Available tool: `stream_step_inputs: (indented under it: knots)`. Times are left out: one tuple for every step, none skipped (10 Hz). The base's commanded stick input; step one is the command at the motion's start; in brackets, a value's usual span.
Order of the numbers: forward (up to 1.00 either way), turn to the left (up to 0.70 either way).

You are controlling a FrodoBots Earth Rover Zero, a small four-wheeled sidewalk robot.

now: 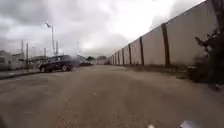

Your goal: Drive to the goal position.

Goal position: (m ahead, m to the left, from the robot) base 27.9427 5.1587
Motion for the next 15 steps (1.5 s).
stream_step_inputs:
  knots:
    - [0.5,0.0]
    - [0.5,0.0]
    - [0.5,0.0]
    - [0.5,0.0]
    - [0.5,0.11]
    - [0.5,0.45]
    - [0.5,0.43]
    - [0.5,0.3]
    - [0.5,0.06]
    - [0.5,0.0]
    - [0.5,0.0]
    - [0.5,0.0]
    - [0.5,0.0]
    - [0.5,0.0]
    - [0.5,0.0]
